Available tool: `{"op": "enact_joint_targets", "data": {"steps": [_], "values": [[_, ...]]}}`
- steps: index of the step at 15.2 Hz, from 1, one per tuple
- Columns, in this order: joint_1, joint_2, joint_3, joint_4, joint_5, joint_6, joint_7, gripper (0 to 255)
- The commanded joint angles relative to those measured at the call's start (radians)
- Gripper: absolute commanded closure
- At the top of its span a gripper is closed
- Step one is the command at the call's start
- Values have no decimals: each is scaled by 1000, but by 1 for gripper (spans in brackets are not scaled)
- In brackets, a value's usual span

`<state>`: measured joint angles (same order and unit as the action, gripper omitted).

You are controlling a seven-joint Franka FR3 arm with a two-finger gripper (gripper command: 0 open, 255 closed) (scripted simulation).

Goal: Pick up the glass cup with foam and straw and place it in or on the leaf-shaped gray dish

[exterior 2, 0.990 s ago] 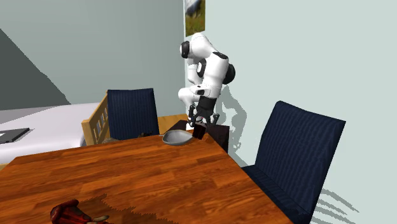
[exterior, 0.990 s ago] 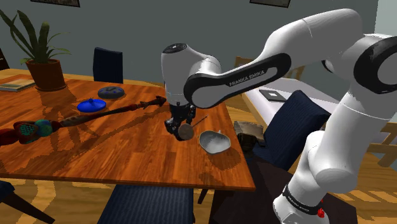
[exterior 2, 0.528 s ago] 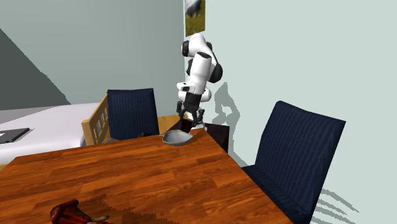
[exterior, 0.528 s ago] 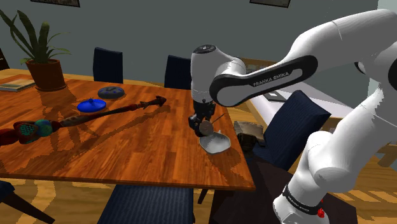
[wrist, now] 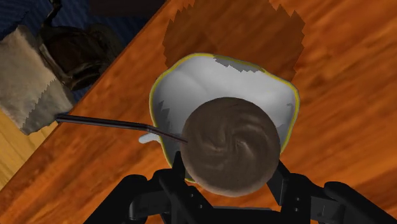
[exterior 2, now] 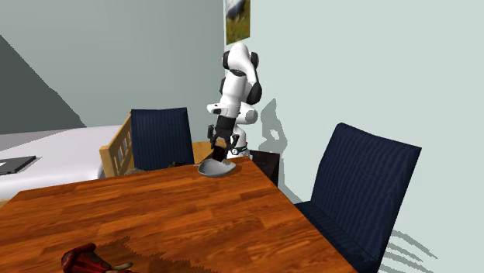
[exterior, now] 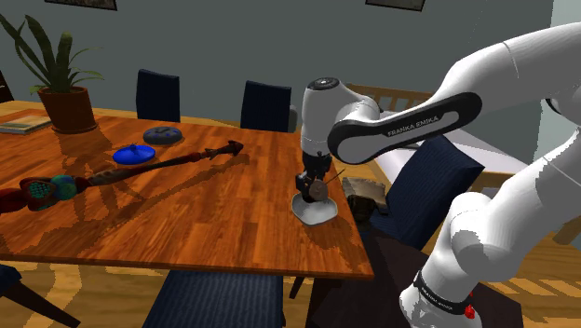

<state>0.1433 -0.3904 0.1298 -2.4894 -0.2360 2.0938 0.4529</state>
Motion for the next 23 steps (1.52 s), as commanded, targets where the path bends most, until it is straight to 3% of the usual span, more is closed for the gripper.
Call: {"op": "enact_joint_targets", "data": {"steps": [1, 8, 16, 17, 22, 23], "values": [[-2, 9, 0, -21, -5, 30, 7, 255], [-11, 61, 6, -76, -30, 133, 42, 255], [-11, 61, 6, -76, -30, 133, 42, 255], [-11, 61, 6, -76, -30, 133, 42, 0], [-11, 61, 6, -76, -30, 133, 42, 0], [-4, 41, 8, -59, -18, 96, 36, 0]]}}
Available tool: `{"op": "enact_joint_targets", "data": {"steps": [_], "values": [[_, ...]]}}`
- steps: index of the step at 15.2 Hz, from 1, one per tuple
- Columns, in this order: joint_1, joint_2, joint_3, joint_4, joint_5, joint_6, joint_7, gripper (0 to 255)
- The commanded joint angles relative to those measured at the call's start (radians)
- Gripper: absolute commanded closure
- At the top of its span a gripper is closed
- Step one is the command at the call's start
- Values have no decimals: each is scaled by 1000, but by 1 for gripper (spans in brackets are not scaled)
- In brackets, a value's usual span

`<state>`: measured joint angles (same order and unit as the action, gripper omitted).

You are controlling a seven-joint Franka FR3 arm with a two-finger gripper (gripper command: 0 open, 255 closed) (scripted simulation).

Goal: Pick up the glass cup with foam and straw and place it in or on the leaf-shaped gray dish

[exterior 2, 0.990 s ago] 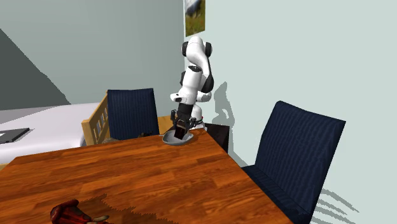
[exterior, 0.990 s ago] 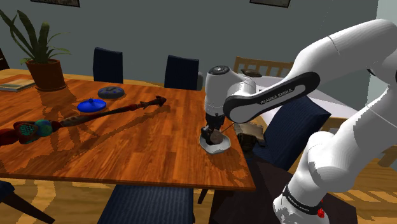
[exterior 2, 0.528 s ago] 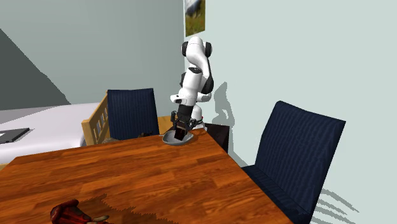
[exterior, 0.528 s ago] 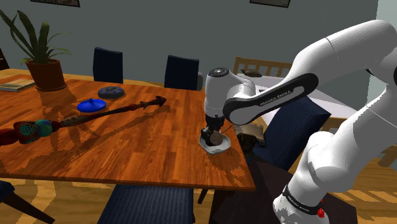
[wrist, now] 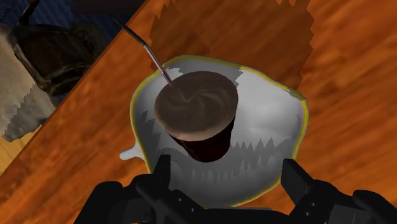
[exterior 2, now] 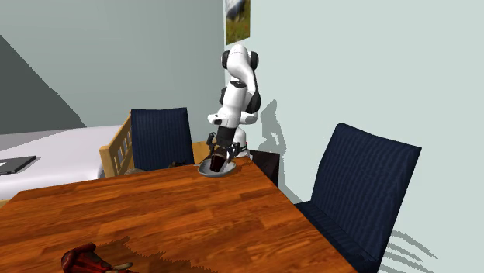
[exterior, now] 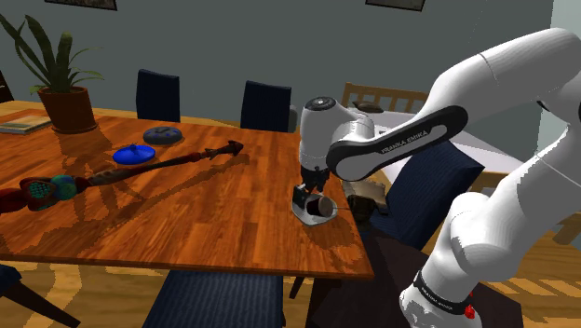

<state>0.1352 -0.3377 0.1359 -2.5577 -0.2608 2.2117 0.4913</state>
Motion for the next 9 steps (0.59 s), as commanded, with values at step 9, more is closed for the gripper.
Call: {"op": "enact_joint_targets", "data": {"steps": [9], "values": [[20, -56, 10, 67, 33, -124, -17, 0]]}}
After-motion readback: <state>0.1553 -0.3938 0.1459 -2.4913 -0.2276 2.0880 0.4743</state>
